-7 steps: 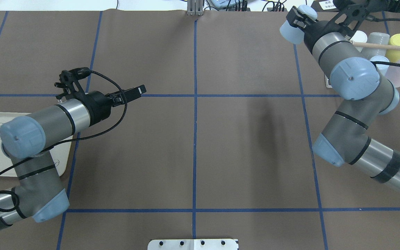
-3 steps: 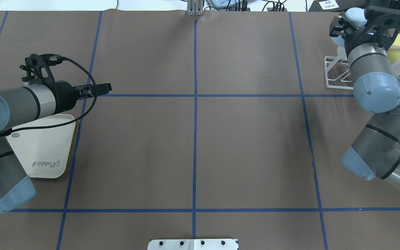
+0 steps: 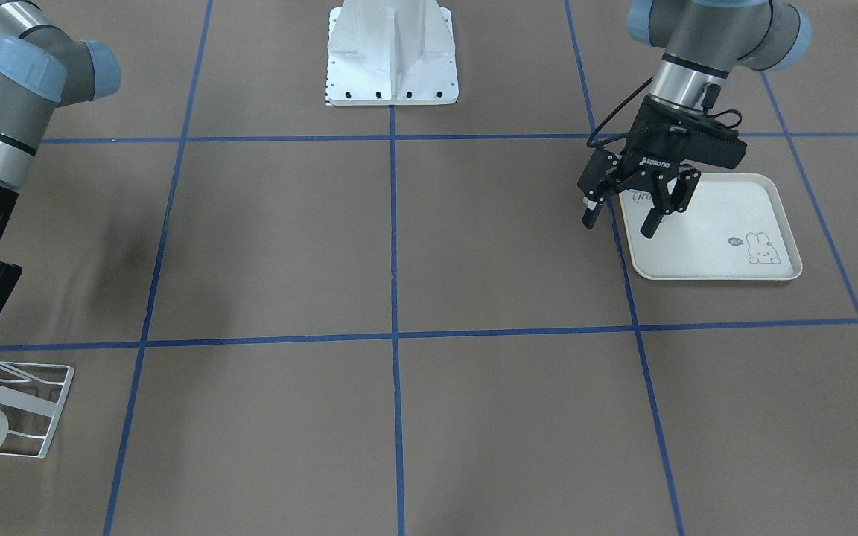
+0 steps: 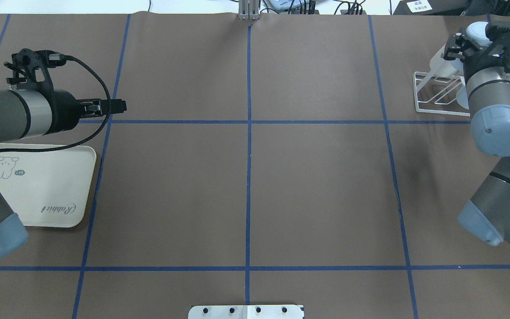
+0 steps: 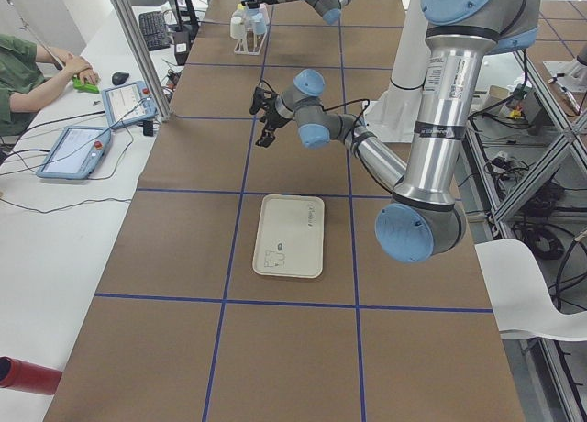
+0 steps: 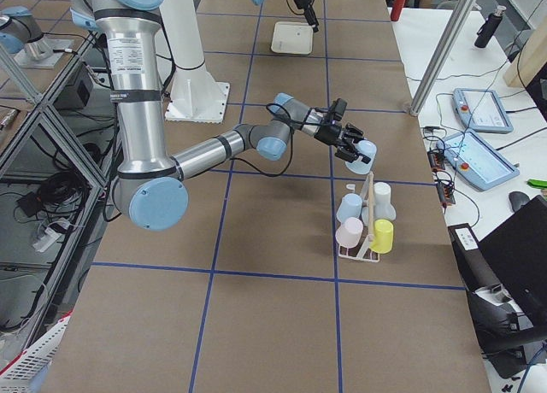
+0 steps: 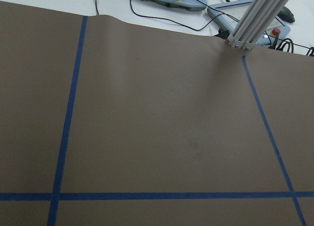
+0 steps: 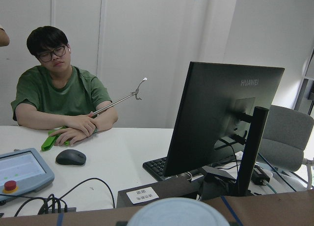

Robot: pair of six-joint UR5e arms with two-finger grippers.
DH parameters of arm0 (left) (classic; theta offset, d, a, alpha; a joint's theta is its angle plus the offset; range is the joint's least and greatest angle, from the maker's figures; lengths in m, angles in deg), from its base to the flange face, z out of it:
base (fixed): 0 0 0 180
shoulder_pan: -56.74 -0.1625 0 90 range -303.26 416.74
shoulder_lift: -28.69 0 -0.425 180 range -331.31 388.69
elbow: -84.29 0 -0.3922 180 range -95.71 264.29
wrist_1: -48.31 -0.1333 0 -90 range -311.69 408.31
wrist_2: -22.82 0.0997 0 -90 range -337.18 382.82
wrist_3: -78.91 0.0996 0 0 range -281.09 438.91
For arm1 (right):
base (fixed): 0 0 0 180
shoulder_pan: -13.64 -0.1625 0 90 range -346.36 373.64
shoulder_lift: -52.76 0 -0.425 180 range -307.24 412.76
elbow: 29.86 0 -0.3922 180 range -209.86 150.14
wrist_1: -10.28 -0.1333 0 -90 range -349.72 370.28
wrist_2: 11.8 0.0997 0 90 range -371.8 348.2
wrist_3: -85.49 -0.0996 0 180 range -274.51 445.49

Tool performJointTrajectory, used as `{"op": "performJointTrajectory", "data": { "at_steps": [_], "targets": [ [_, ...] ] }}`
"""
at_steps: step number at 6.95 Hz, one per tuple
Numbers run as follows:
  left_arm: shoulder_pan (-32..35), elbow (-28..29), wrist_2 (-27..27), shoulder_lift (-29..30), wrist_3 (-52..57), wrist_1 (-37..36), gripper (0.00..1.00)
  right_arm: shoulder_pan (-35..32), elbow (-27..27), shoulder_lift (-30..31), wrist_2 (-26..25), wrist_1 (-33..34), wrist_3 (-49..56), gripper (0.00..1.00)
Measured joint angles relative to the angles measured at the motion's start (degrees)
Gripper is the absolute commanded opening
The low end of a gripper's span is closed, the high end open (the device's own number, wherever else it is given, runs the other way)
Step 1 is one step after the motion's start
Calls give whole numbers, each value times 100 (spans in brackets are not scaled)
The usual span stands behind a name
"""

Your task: Transfer IKEA cup to right arm and place on rack

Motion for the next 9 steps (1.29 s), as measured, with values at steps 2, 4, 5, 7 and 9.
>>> {"op": "performJointTrajectory", "data": {
  "at_steps": [2,4,5,7,9],
  "targets": [
    [9,-34,-21,-1,28,-44,100,13,-30,42,126,151,-23,0],
    [11,-34,-27,-1,30,-48,100,28,-48,48,363,184,-72,0],
    [11,-32,-31,-1,31,-48,100,31,-70,55,480,184,-79,0],
    [6,-21,-36,-1,31,-46,100,33,-143,62,606,183,-82,0],
    [3,-15,-42,-1,31,-40,100,34,-214,58,621,183,-83,0]
  ]
}}
